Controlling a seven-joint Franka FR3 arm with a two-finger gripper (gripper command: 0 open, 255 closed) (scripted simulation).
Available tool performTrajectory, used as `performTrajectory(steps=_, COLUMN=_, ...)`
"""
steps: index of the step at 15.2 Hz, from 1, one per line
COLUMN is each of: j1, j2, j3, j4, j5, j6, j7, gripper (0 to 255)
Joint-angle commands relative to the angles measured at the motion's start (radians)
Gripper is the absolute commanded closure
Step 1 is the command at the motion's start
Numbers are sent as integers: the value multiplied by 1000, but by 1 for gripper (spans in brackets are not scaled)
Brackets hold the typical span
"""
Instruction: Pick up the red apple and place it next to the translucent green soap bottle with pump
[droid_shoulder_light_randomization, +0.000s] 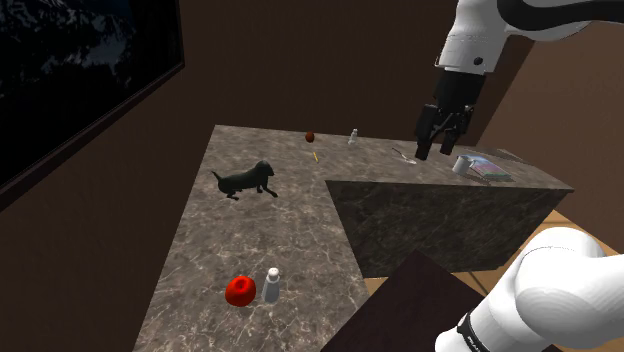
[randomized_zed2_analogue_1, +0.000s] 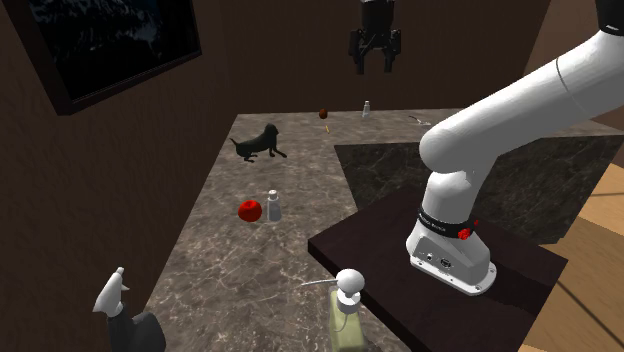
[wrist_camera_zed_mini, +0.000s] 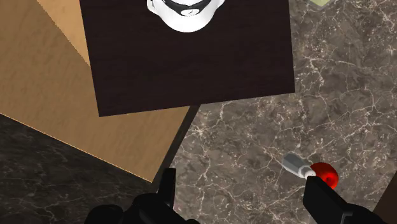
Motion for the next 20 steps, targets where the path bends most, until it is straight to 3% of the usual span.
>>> performTrajectory(steps=1, j1=0, j2=0, j3=0, j4=0, j5=0, j6=0, j7=0, gripper=0)
performTrajectory(steps=10, j1=25, j2=85, j3=188, j4=-147, j5=103, j6=264, j7=230, gripper=0)
performTrajectory(steps=20, j1=23, j2=360, j3=404, j4=-162, j5=137, j6=582, j7=499, gripper=0)
